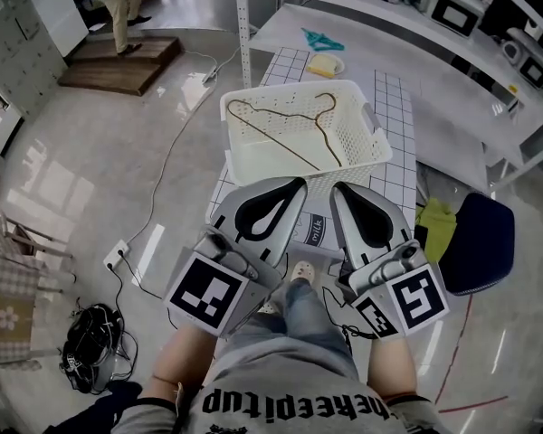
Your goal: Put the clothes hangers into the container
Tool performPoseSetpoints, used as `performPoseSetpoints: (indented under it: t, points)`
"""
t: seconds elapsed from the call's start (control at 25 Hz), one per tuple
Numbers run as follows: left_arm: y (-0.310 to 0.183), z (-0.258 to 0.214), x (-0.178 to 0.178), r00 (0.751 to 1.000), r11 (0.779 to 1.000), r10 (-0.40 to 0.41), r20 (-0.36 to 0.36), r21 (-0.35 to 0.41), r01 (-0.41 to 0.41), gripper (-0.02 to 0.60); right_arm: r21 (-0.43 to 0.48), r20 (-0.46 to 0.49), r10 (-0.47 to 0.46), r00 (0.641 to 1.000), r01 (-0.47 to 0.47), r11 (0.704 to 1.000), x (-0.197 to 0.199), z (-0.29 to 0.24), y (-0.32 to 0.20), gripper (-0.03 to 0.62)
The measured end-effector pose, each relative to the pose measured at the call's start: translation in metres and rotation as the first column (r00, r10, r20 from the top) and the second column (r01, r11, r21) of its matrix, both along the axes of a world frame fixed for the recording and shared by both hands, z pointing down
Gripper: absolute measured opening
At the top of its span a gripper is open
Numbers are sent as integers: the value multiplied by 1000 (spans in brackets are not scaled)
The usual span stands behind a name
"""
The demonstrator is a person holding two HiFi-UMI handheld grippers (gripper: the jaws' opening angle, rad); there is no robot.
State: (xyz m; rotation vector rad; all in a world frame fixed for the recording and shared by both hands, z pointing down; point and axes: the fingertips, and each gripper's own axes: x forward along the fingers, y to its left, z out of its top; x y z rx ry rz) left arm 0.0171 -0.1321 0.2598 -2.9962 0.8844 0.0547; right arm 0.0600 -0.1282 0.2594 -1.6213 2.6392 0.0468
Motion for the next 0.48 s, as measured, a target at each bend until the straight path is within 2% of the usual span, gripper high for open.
performPoseSetpoints:
  t: [0.48]
  points:
    - [9, -4, -9, 1000, 1000, -13, -3, 4, 13, 20, 17, -6, -31, 999, 31, 999, -14, -8, 7, 0]
